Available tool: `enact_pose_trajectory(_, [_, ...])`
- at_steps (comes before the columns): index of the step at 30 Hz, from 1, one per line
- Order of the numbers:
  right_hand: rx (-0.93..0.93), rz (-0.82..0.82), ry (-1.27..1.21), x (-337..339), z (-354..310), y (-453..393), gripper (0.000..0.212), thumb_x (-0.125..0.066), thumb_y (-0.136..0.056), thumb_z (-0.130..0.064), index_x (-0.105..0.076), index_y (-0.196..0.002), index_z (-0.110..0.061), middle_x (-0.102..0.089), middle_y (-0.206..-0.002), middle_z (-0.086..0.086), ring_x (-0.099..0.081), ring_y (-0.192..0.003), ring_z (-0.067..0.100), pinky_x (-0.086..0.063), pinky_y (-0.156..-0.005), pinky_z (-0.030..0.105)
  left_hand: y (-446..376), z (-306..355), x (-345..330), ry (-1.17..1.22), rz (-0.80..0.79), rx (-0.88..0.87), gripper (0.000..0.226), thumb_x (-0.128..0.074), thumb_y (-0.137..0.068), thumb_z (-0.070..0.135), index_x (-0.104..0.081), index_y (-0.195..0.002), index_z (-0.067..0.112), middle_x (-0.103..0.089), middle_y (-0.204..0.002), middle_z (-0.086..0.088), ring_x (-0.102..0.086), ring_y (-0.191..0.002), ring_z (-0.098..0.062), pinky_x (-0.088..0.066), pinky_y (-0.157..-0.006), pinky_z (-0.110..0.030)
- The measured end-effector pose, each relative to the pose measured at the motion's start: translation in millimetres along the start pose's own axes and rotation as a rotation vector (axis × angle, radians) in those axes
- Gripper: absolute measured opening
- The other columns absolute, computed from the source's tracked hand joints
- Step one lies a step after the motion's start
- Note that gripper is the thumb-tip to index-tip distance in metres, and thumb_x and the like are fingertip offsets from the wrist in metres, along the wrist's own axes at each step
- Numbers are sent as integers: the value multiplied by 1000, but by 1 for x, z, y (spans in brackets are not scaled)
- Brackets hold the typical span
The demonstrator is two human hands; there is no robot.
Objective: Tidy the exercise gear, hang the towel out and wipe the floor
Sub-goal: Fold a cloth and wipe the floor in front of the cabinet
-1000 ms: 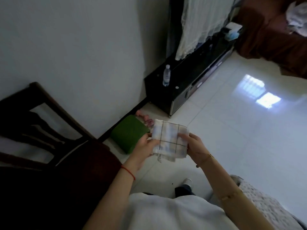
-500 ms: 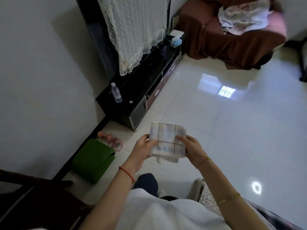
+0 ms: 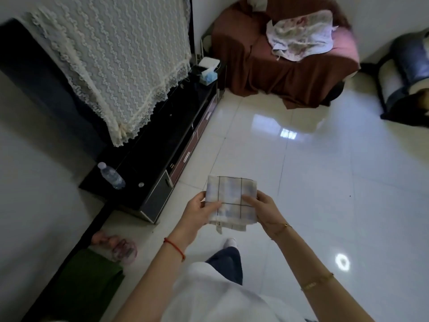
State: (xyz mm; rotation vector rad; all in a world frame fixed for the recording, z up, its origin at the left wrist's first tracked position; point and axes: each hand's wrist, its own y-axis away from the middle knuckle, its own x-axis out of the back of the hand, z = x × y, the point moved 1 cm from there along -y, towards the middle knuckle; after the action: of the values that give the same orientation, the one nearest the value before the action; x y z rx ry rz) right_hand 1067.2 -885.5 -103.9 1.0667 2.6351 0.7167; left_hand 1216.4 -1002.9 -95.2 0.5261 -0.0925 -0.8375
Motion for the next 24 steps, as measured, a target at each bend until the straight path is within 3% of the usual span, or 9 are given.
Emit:
enact_pose_trajectory(4, [25,25,36,20,-54,-66,20,-59,-91,-10,-65,-110,-9,-70,-108,13,-66,-102,32,-54,-91,49,-72,48,-18,-3,-6,-6,24,-67,-90,13,-64,-113,16,-73,-103,-8,-70,-88,-17,-55,-66,-24])
enact_pose_trajectory(7, [52,36,44,27,-89,-109,17,-59,-91,-8,-66,-106,-12,-70,-106,11,-67,-99,28,-55,-88,44,-120,77,-22,4,3,-8,24,-67,-90,10,-63,-113,14,-73,-104,-13,-69,-84,-18,-54,-63,-24])
enact_pose_trajectory(11, [75,19,69,30,-122,-157,17,-60,-91,-10,-65,-107,-12,-70,-104,8,-66,-92,22,-57,-81,35,-165,105,-23,3,18,6,25,-66,-90,11,-63,-114,15,-72,-98,-8,-68,-79,-12,-51,-59,-19])
enact_pose_trajectory(14, [78,-17,109,26,-138,-189,17,-59,-91,-10,-63,-108,-11,-69,-102,8,-65,-88,19,-56,-77,32,-190,115,-18,23,56,12,25,-66,-91,11,-63,-115,16,-73,-99,-9,-68,-76,-10,-50,-58,-18])
enact_pose_trajectory(18, [66,-80,164,20,-152,-233,14,-59,-91,-10,-63,-105,-12,-70,-102,9,-66,-92,25,-57,-82,40,-219,124,-12,68,123,12,26,-67,-90,12,-63,-116,14,-73,-103,-11,-69,-80,-12,-51,-60,-19])
enact_pose_trajectory(24, [88,-229,297,19,-179,-310,12,-60,-91,-13,-63,-103,-10,-70,-96,8,-65,-85,21,-54,-69,28,-271,134,-15,138,293,10,19,-67,-90,12,-65,-109,16,-73,-98,-9,-68,-79,-11,-49,-57,-18])
